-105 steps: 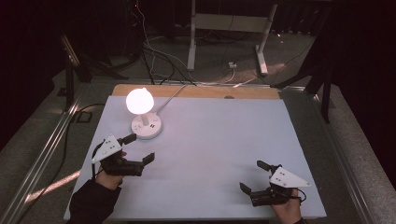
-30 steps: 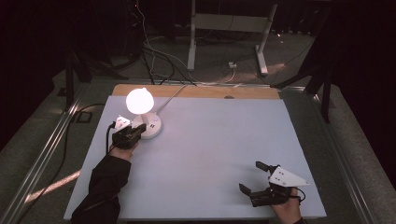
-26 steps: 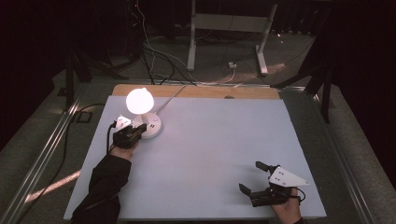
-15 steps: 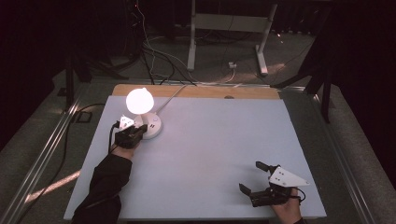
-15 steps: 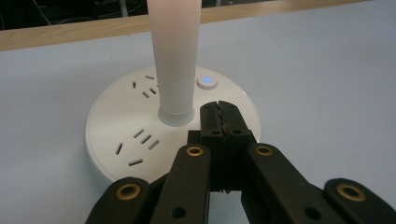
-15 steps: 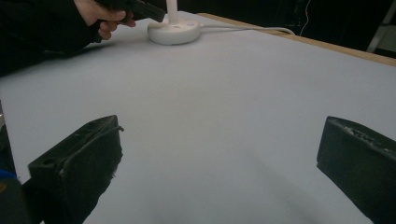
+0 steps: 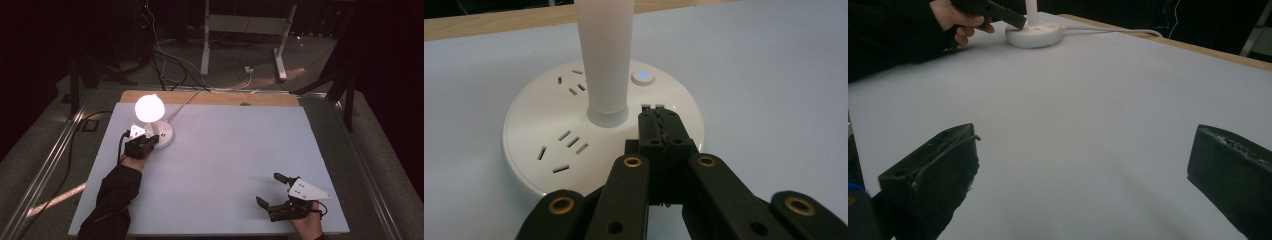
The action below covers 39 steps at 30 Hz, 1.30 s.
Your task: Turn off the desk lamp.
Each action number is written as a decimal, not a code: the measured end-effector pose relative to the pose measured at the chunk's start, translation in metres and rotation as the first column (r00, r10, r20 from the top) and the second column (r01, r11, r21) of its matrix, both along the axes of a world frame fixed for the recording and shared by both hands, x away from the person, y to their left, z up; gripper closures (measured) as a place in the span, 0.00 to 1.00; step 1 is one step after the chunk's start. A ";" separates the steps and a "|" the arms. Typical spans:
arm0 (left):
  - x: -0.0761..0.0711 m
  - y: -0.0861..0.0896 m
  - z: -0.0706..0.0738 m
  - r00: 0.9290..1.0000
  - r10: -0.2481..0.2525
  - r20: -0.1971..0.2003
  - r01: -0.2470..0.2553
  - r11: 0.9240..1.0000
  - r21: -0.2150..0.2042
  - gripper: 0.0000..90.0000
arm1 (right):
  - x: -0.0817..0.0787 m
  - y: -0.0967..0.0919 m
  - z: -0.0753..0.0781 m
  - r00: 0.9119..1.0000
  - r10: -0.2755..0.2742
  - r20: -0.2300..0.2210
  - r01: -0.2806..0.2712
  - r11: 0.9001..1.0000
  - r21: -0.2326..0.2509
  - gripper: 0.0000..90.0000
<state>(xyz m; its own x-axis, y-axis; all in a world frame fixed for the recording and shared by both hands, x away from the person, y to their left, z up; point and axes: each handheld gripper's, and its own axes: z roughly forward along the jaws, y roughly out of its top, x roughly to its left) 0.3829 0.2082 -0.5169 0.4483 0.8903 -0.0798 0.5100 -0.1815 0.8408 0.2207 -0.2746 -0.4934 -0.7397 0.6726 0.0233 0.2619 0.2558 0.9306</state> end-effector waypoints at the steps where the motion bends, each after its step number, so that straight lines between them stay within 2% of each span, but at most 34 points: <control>1: 0.000 0.000 0.000 1.000 0.002 -0.001 -0.002 1.000 0.002 1.00 | 0.000 0.000 0.000 1.000 0.000 -0.001 0.000 1.000 -0.001 0.00; 4: 0.000 0.001 -0.001 1.000 0.001 0.002 -0.001 1.000 -0.007 1.00 | 0.000 0.000 0.000 1.000 0.000 -0.002 0.000 1.000 -0.001 0.00; 8: 0.000 -0.003 0.001 1.000 0.003 0.006 -0.004 0.999 0.049 1.00 | 0.000 0.001 0.000 1.000 0.001 -0.001 -0.001 1.000 -0.005 0.00; 10: 0.001 -0.003 0.002 1.000 0.012 0.000 -0.012 0.998 0.055 1.00 | 0.000 0.001 -0.001 1.000 0.002 -0.001 -0.002 1.000 -0.004 0.00; 13: -0.001 -0.002 0.005 1.000 0.000 0.014 -0.001 1.000 0.022 1.00 | -0.001 0.001 0.000 1.000 0.001 0.002 -0.001 1.000 -0.004 0.00; 21: -0.002 0.000 0.013 1.000 0.001 0.031 -0.002 1.000 0.017 1.00 | 0.000 0.000 0.000 1.000 0.001 0.000 -0.001 1.000 -0.001 0.00; 26: -0.002 0.003 0.016 1.000 0.000 0.031 0.000 1.000 -0.007 1.00 | 0.000 0.000 0.000 1.000 -0.001 -0.003 0.001 1.000 -0.001 0.00; 32: -0.002 0.002 0.015 1.000 0.002 0.031 -0.002 1.000 -0.002 1.00 | 0.000 0.000 0.000 1.000 0.001 -0.003 -0.001 1.000 -0.003 0.00; 39: -0.001 0.001 0.011 1.000 -0.001 0.012 0.001 1.000 0.009 1.00 | 0.000 0.000 -0.001 1.000 0.002 -0.004 -0.002 1.000 -0.003 0.00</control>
<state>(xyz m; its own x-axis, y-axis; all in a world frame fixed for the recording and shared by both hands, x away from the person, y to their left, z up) 0.3818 0.2096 -0.5055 0.4500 0.8906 -0.0661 0.4999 -0.1899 0.8450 0.2209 -0.2741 -0.4942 -0.7409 0.6712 0.0246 0.2655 0.2590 0.9287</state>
